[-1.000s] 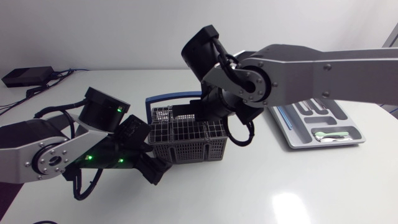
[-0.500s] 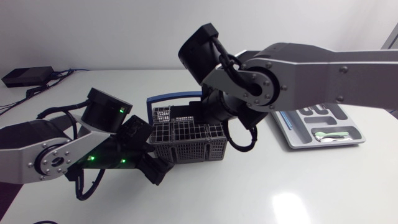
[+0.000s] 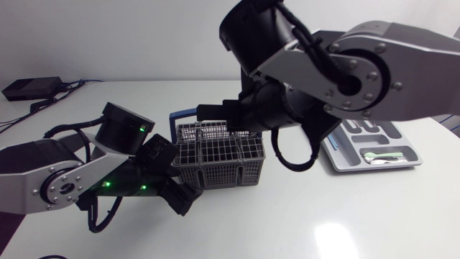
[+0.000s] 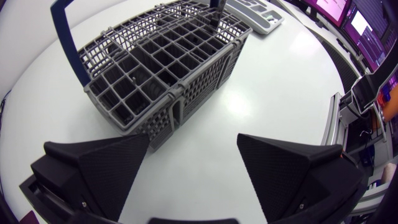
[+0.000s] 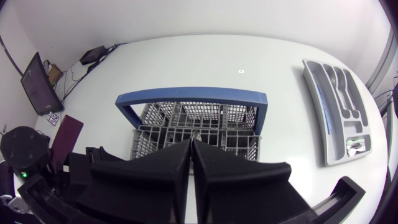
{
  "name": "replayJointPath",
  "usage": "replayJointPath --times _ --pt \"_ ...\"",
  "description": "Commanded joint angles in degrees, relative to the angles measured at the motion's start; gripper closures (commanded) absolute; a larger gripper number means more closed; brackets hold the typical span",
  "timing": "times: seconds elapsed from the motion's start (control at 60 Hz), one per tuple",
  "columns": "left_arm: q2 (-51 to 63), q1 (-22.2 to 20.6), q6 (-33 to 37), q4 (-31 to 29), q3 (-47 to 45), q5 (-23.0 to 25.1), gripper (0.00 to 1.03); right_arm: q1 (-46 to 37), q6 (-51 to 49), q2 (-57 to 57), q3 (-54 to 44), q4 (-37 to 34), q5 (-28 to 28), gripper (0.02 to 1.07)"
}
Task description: Unload the cutlery basket into the drawer organizer.
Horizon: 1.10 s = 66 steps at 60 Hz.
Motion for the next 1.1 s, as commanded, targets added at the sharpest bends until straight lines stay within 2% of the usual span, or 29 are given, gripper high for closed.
replayJointPath --times 0.0,0.233,0.367,0.583,0.75,1.083 --pt "0.48 -0.63 -1.26 0.26 -0.12 0.19 0.04 0.38 0.94 -2.82 -1.23 -0.27 -0.71 1.01" --pt "0.48 -0.89 -1.62 0.26 -0.20 0.27 0.04 0.12 0.94 -8.62 -3.25 0.96 -2.82 1.01" --pt "0.04 -0.89 -1.62 -0.09 -0.29 0.19 0.04 -2.69 0.41 -12.31 -3.17 -0.35 -7.57 1.01" --pt "-1.54 -0.81 -1.79 -1.50 -0.29 0.27 0.04 -13.24 -0.55 -18.38 -2.90 -7.03 -19.87 1.01" --pt "-2.86 -0.89 -1.97 -2.46 -0.73 0.27 0.04 -25.81 -4.95 -20.66 -2.20 -15.30 -28.84 1.01" --pt "-5.23 -0.72 -2.05 -4.31 -1.35 0.19 0.04 -43.91 -19.28 -16.18 -2.20 -24.88 -30.33 1.01"
